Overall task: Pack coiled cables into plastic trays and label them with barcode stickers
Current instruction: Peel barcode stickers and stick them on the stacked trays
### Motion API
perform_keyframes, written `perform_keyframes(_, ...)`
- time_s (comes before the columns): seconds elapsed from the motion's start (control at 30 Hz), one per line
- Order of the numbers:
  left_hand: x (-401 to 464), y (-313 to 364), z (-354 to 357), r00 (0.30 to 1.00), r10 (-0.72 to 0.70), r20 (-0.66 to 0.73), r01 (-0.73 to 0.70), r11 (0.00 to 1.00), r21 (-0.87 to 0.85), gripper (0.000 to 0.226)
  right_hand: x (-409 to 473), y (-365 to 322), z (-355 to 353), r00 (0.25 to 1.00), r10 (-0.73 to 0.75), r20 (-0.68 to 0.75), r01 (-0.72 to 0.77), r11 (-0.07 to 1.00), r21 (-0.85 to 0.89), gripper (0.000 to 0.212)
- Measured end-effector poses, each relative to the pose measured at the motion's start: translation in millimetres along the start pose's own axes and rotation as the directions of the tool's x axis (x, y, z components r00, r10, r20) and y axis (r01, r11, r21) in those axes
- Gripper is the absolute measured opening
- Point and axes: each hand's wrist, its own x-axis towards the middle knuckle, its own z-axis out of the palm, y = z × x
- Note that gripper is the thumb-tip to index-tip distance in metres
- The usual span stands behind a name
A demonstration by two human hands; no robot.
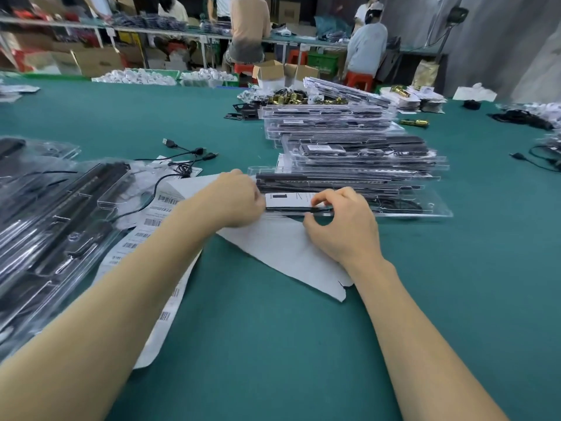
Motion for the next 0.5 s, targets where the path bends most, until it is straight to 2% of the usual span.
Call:
perform_keyframes(0.17,21.2,23.4,-12.5,0.972,-0.234,0.024,0.234,0.972,0.005,0.014,-0.9,3.5,1.2,0.998,0.062,-0.009,-0.062,0.998,0.032,0.021)
perform_keyframes(0.27,29.8,21.1,-9.5,0.945,-0.324,0.052,0.328,0.938,-0.114,0.016,-0.7,3.8,0.9,0.995,0.092,-0.029,-0.09,0.994,0.067,0.017)
perform_keyframes(0.4,39.4,17.0,-15.2,0.88,-0.39,0.271,0.462,0.833,-0.304,0.006,0.3,4.3,0.6,0.992,0.123,-0.037,-0.119,0.988,0.098,0.014)
perform_keyframes(0.5,37.7,15.6,-15.2,0.857,-0.352,0.377,0.497,0.759,-0.421,0.028,-0.6,5.1,-1.0,0.983,0.157,-0.094,-0.145,0.982,0.125,0.011)
